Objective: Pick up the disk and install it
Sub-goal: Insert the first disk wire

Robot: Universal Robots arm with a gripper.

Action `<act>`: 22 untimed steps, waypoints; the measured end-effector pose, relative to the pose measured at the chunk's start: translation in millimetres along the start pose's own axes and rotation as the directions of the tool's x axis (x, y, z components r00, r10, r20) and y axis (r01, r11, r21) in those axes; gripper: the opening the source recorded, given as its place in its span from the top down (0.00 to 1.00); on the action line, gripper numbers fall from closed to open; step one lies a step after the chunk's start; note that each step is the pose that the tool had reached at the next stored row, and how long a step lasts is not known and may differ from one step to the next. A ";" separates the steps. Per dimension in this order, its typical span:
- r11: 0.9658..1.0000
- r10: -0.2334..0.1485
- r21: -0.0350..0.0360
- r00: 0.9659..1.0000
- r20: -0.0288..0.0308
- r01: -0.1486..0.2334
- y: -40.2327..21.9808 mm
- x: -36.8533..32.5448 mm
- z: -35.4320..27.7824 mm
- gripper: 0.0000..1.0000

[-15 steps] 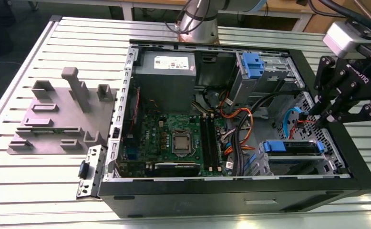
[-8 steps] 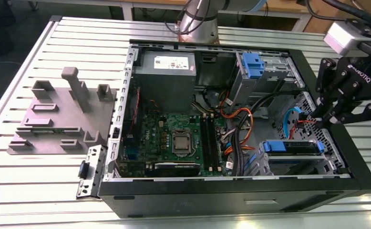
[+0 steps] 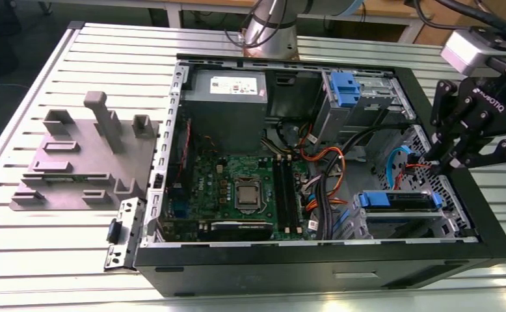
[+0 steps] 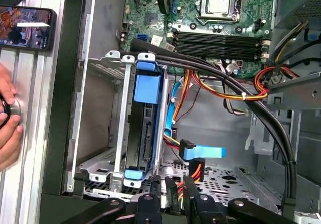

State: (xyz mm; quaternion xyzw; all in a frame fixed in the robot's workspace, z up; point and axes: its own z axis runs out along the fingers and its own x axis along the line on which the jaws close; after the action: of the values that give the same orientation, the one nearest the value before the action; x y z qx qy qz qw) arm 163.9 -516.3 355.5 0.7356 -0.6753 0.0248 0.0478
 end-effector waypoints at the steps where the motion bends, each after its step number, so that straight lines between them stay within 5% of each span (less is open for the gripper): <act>1: 1.000 0.000 0.000 1.000 -0.002 0.000 -0.2 -0.1 0.4 0.69; 6: 1.000 0.000 -0.001 1.000 -0.007 0.000 -0.4 -0.2 1.0 0.69; 10: 1.000 0.000 -0.005 1.000 -0.018 0.000 -0.7 -0.5 1.5 0.69; 15: 0.999 -0.006 -0.053 1.000 -0.017 0.005 -6.4 -2.6 1.8 0.69; 22: 0.997 -0.008 -0.076 1.000 -0.026 0.006 -14.8 -8.4 5.5 0.69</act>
State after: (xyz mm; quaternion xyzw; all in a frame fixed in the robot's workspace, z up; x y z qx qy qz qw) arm 177.8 -507.3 348.6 0.7352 -0.6725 0.0088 0.0848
